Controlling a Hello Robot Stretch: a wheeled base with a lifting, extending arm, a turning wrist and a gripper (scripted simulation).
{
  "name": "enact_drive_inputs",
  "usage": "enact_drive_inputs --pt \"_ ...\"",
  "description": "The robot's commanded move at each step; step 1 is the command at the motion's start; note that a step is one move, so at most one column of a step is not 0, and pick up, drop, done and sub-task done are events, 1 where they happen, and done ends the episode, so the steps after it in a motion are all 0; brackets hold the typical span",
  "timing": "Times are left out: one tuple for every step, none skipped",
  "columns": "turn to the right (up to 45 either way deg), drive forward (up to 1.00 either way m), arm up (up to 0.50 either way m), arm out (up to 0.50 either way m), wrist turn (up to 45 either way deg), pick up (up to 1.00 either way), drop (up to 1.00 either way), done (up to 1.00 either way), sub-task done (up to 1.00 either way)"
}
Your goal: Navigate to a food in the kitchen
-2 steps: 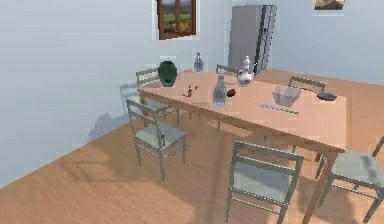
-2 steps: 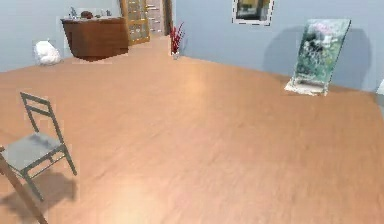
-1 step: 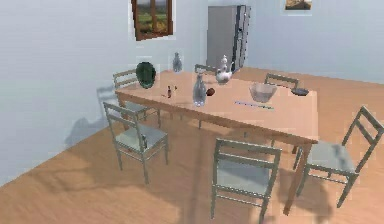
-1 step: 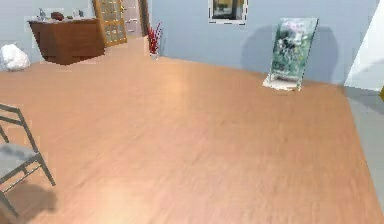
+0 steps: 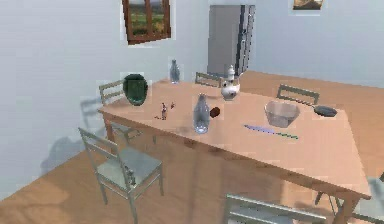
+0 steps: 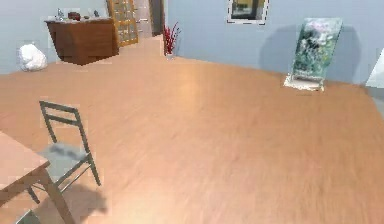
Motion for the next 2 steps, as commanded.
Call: enact_drive_inputs --pt "6.0 0.00 0.00 0.00 0.0 0.00 0.00 0.00 0.00" --pt "0.0 1.00 0.00 0.00 0.0 0.00 0.00 0.00 0.00"
